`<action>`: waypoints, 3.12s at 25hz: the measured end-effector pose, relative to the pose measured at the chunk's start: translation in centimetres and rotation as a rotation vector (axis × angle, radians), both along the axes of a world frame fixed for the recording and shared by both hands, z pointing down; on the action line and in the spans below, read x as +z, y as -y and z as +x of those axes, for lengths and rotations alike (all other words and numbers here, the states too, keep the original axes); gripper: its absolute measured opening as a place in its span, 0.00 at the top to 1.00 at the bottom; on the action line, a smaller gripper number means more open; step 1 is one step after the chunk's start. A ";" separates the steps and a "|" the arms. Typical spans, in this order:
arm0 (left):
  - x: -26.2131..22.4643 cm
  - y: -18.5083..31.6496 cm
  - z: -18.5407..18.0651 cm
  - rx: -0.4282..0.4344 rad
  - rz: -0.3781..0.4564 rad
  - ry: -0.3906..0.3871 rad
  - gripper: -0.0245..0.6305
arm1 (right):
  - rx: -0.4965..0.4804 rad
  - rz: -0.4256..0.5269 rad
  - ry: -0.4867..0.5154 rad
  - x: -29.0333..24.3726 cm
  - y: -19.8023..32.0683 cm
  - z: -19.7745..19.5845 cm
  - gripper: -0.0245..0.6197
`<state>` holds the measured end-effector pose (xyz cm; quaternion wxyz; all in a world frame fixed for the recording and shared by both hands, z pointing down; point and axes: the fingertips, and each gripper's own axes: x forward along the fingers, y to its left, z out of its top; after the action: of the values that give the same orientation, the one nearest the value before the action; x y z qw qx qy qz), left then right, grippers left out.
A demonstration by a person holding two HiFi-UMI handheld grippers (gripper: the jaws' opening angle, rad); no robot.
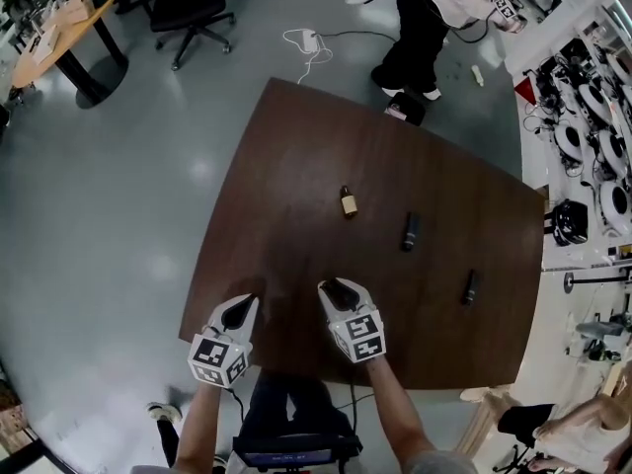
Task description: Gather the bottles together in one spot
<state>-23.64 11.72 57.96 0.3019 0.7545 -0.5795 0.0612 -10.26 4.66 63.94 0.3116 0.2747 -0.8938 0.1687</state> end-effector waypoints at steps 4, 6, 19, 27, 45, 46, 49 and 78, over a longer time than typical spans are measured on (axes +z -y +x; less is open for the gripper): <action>0.2 -0.1 0.0 -0.003 0.000 0.000 0.96 | -0.018 0.026 -0.011 0.2 -0.3 -0.1 0.76; 0.1 -0.2 0.1 -0.005 0.000 -0.001 0.96 | -0.032 0.033 -0.012 0.3 -0.5 -0.2 0.76; -0.4 -0.3 0.2 0.005 0.010 0.005 0.96 | 0.021 0.023 0.044 -1.1 -0.6 0.0 0.61; -3.4 0.1 1.3 0.032 0.046 0.007 0.96 | 0.168 0.021 0.162 -5.2 -0.9 3.4 0.79; -9.2 -0.8 3.2 0.139 0.136 -0.007 0.96 | 0.305 0.100 0.240 -12.1 -4.6 5.0 0.96; -9.4 -0.9 3.2 0.141 0.139 -0.011 0.96 | 0.315 0.104 0.236 -12.3 -4.7 5.1 0.96; -10.1 -0.8 3.3 0.140 0.154 -0.023 0.96 | 0.340 0.124 0.234 -13.2 -4.4 5.6 0.96; -6.6 10.3 1.9 0.009 0.114 0.028 0.96 | 0.193 0.127 0.163 -10.2 11.1 5.0 0.96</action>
<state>-21.76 1.44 51.41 0.2499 0.7723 -0.5827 0.0399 -5.28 -6.41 53.72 0.2025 0.3638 -0.8945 0.1627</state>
